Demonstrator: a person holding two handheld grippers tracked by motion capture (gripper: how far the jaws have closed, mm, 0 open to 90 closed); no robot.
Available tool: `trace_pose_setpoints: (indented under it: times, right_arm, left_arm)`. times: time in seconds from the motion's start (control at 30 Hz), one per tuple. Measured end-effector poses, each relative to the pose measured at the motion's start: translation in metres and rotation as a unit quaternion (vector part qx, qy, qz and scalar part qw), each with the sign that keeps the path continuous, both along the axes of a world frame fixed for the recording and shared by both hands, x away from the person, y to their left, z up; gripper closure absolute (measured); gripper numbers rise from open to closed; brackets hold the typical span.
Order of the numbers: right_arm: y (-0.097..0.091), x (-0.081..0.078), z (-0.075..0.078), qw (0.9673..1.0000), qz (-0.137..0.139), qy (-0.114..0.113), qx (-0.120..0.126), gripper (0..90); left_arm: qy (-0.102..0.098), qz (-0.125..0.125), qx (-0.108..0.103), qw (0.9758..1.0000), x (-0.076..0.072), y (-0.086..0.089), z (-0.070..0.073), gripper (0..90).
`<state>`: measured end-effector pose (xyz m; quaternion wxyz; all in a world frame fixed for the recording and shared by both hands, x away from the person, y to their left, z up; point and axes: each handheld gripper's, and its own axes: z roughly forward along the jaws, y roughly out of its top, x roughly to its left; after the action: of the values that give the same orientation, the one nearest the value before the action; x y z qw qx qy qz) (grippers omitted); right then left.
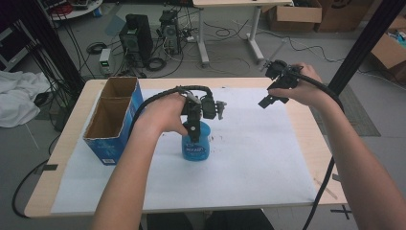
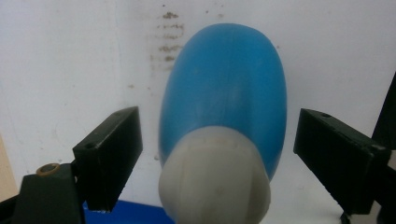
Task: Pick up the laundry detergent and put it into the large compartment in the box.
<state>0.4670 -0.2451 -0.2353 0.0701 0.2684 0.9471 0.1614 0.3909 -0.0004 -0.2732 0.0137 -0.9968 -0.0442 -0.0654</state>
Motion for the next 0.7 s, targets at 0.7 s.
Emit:
trace_pose_setpoints:
  times: [0.7]
  right_arm:
    - [0.000,0.000,-0.002,1.0000,-0.001,0.003,-0.003,23.8]
  left_arm:
    - [0.006,-0.015,-0.002,0.9999,0.002,0.002,-0.011,26.1]
